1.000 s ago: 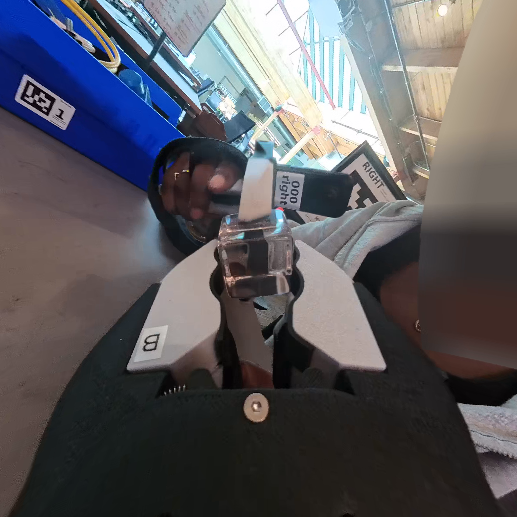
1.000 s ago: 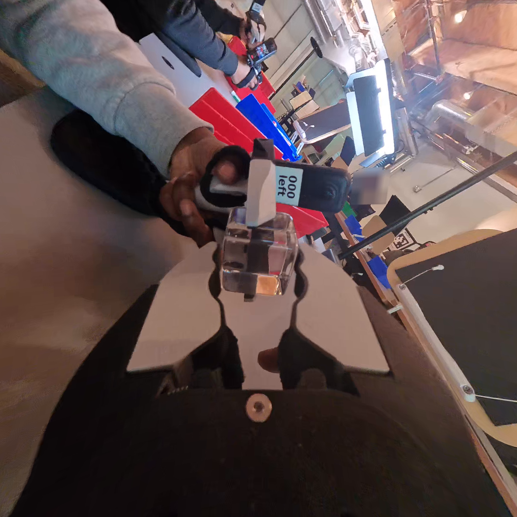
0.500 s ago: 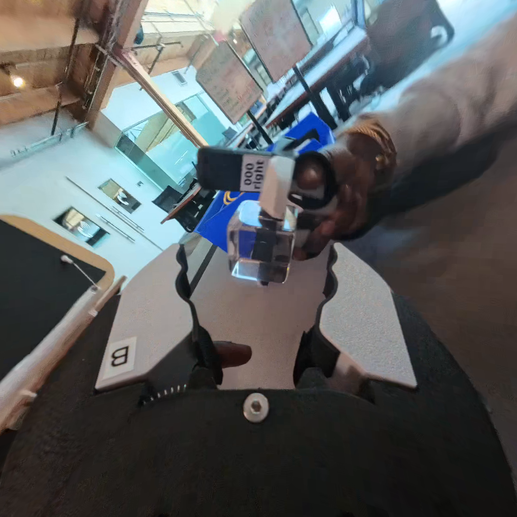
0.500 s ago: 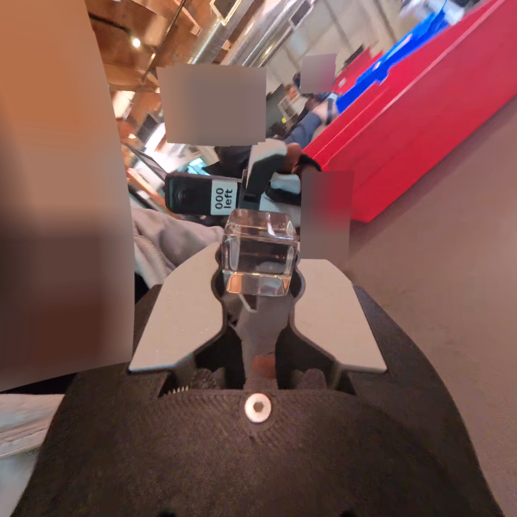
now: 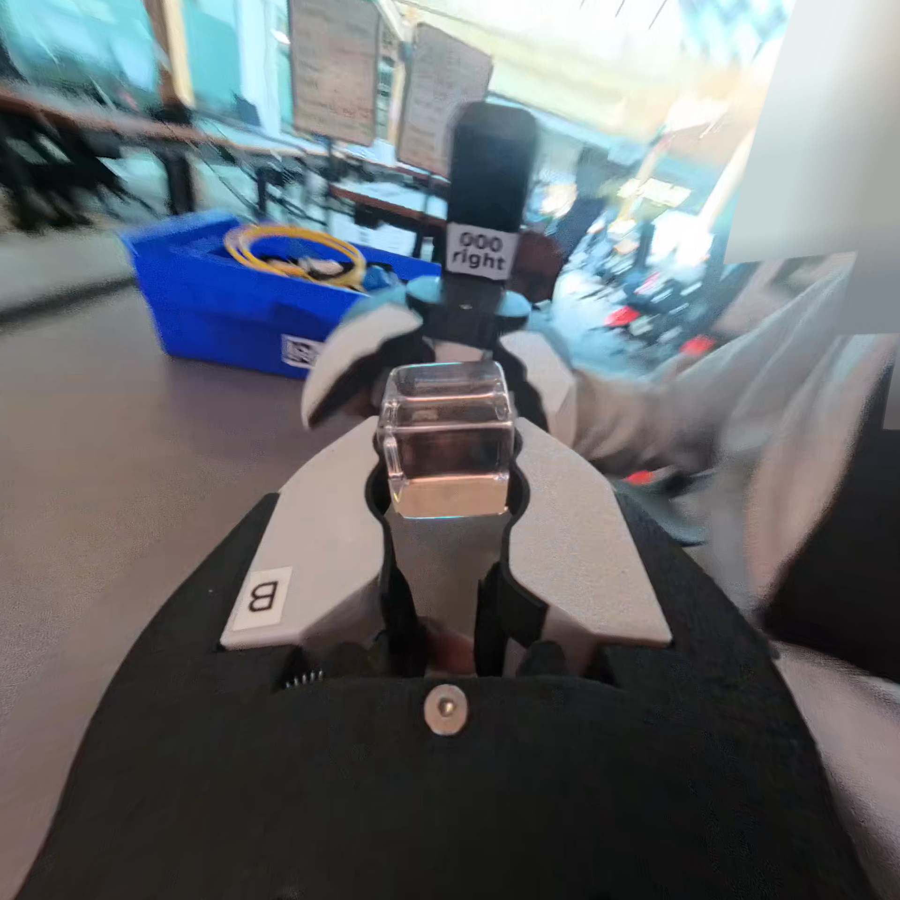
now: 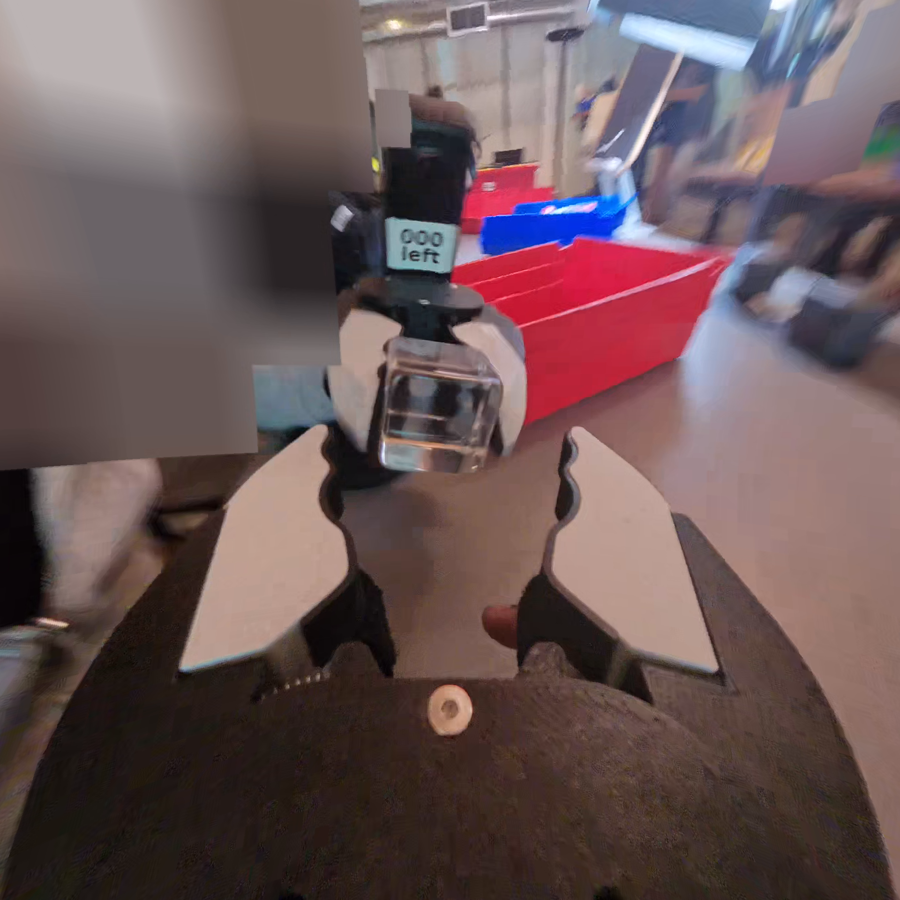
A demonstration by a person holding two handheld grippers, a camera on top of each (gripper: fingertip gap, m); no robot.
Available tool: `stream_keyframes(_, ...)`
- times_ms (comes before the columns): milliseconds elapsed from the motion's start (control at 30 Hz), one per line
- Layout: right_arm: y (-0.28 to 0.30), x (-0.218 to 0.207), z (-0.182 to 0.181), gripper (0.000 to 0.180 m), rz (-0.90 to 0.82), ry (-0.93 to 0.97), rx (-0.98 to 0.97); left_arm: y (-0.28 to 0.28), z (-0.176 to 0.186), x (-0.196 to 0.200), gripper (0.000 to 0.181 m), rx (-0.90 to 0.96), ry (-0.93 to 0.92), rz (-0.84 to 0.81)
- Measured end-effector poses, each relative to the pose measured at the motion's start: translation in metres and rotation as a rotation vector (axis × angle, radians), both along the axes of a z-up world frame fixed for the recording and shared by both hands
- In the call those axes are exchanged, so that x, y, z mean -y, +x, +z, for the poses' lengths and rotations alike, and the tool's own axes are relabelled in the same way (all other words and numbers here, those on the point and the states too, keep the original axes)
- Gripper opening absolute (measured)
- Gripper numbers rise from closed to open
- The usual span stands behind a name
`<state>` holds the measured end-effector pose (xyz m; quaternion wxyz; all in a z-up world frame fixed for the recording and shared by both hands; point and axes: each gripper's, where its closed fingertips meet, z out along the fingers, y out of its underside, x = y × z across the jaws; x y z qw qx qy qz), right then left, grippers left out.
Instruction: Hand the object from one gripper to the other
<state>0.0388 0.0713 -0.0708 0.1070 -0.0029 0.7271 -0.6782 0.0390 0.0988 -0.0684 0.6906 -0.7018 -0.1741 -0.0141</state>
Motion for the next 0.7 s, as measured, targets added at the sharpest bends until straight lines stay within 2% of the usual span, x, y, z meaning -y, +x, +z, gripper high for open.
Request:
stream_keyframes(33, -0.002, -0.002, 0.002, 0.087, -0.051, -0.002, -0.165, 0.004, -0.001, 0.0, 0.045, 0.134, 0.044, -0.067)
stream_keyframes(100, -0.002, -0.005, 0.002, 0.085, -0.128, 0.016, -0.493, 0.01, -0.003, -0.002, 0.045, 0.323, 0.104, -0.164)
stream_keyframes(200, 0.009, -0.001, -0.004, 0.076, -0.159, 0.041, -0.816, 0.021, -0.006, -0.009, 0.044, 0.428, 0.121, -0.255)
stream_keyframes(233, 0.013, 0.002, -0.007, 0.072, -0.16, 0.047, -0.884, 0.024, -0.006, -0.011, 0.045, 0.455, 0.126, -0.275)
stream_keyframes(300, 0.017, 0.005, -0.008, 0.051, -0.185, 0.037, -0.99, 0.032, -0.006, -0.014, 0.045, 0.496, 0.134, -0.33)
stream_keyframes(367, 0.019, 0.004, -0.006, 0.046, -0.181, 0.015, -0.984, 0.034, -0.005, -0.015, 0.045, 0.506, 0.14, -0.351)
stream_keyframes(400, 0.018, 0.004, -0.006, 0.045, -0.17, 0.023, -0.915, 0.031, -0.003, -0.015, 0.047, 0.493, 0.154, -0.34)
stream_keyframes(500, 0.012, 0.002, 0.003, 0.045, -0.13, -0.001, -0.558, 0.018, 0.001, -0.011, 0.081, 0.292, 0.133, -0.244)
stream_keyframes(533, 0.009, 0.001, 0.005, 0.045, -0.108, -0.006, -0.39, 0.009, -0.001, -0.008, 0.092, 0.141, 0.08, -0.151)
stream_keyframes(600, 0.002, 0.0, 0.005, 0.045, -0.044, -0.003, -0.002, -0.011, -0.003, 0.003, 0.1, -0.285, -0.076, 0.07)
stream_keyframes(700, 0.002, -0.003, 0.003, 0.045, 0.12, -0.025, 0.506, -0.019, 0.0, 0.013, 0.096, -0.888, -0.345, 0.29)
